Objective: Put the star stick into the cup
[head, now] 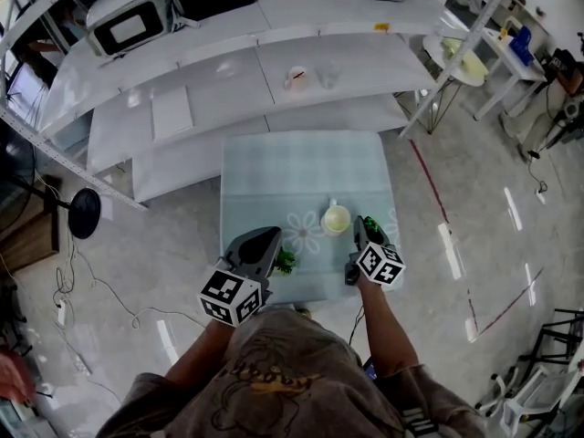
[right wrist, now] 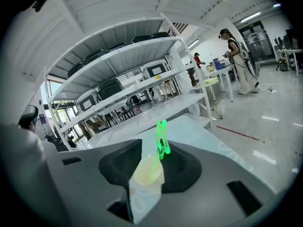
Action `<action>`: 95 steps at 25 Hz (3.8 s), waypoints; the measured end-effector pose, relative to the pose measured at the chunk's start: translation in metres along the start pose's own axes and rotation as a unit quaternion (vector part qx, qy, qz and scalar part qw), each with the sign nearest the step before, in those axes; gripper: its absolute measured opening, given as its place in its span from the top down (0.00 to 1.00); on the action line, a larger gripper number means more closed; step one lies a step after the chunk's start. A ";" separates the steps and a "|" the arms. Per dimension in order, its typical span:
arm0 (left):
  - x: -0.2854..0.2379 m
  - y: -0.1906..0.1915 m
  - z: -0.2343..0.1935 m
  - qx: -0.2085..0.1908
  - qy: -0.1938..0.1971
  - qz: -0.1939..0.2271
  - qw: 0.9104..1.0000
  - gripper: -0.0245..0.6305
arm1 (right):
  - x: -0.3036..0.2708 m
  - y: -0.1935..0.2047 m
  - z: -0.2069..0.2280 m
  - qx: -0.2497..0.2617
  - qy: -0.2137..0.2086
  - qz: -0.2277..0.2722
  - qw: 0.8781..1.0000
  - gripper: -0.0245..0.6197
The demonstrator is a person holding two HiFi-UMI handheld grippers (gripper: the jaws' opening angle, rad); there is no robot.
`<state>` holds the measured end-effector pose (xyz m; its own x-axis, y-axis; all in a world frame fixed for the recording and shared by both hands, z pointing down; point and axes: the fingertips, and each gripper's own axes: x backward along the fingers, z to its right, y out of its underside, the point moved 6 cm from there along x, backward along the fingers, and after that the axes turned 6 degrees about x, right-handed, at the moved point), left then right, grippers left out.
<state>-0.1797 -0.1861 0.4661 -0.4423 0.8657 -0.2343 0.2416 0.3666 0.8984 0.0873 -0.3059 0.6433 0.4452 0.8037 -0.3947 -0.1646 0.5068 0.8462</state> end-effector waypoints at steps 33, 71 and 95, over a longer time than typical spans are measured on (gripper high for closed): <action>-0.072 0.011 0.090 -0.019 0.136 -0.034 0.990 0.93 | 0.140 -0.051 0.043 -0.025 0.044 0.086 0.995 0.66; -0.074 0.035 0.120 -0.041 0.153 -0.042 0.987 0.93 | 0.265 -0.062 0.009 0.129 0.103 0.141 0.976 0.96; -0.064 0.032 0.115 -0.025 0.143 -0.042 0.989 0.93 | 0.258 -0.056 -0.002 0.106 0.093 0.139 0.980 0.96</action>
<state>-0.0446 -0.1905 0.4667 -0.6864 0.6992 -0.2002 0.1537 0.4085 0.8997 0.2098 -0.1267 0.4939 0.2379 0.9546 -0.1791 -0.0623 0.1990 0.9780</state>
